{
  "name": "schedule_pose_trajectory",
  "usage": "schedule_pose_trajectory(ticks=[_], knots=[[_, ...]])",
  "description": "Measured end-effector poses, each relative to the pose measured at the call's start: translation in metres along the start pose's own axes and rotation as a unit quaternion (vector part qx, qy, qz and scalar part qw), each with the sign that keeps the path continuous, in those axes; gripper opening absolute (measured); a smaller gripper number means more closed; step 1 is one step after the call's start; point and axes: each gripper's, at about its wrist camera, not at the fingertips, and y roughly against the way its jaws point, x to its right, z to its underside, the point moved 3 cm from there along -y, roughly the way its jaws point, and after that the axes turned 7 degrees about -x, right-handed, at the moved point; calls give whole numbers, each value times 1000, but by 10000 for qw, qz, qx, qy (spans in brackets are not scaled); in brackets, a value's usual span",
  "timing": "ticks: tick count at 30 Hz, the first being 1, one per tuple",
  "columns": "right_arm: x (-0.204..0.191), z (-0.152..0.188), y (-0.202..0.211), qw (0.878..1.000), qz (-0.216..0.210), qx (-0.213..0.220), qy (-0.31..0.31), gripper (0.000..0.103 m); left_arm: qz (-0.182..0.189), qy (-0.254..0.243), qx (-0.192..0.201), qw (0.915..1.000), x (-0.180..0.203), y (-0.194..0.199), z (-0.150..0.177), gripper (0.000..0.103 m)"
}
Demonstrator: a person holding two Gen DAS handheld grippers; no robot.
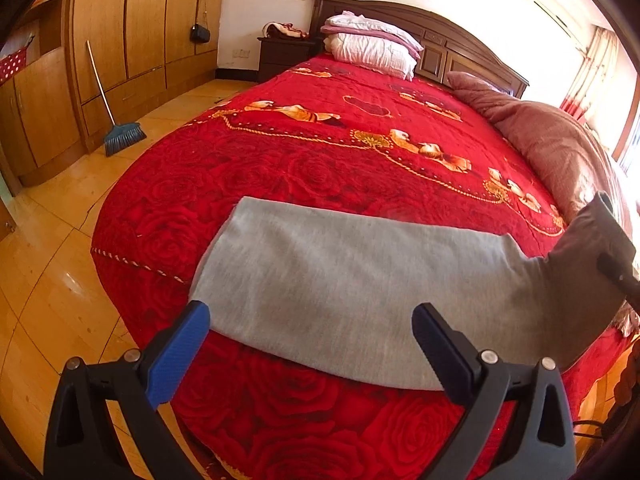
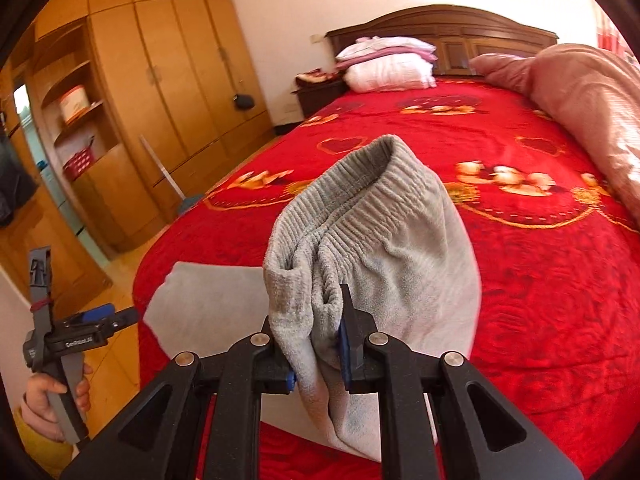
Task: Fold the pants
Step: 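Lift the grasped leg end upward with the right tool, then carry the leg end over onto the waistband and open the right tool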
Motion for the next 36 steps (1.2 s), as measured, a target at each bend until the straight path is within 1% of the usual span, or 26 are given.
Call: schedule_pose_trajectory(ticks=[7,11,17,25,29,36], knots=[[-40,-12,-23,9991,-272,-175,291,17,-22,214,32,9998,-22,1,1,103],[-67,-15,-40,9976,-401,-306,475,17,-96,311,35,9995,-36,0,4,103],[-106,-22,-61,9941,-547,-473,805,17,-57,548,36,9985,-59,-2,9,103],[-160,-23,-97,9845,-753,-768,1386,17,-129,830,113,9964,-90,4,17,103],[-183,-19,-117,9795,-798,-934,1594,17,-280,935,166,9951,-103,5,19,103],[-213,-14,-159,9702,-813,-1255,1907,17,-235,1142,140,9931,-117,2,24,103]])
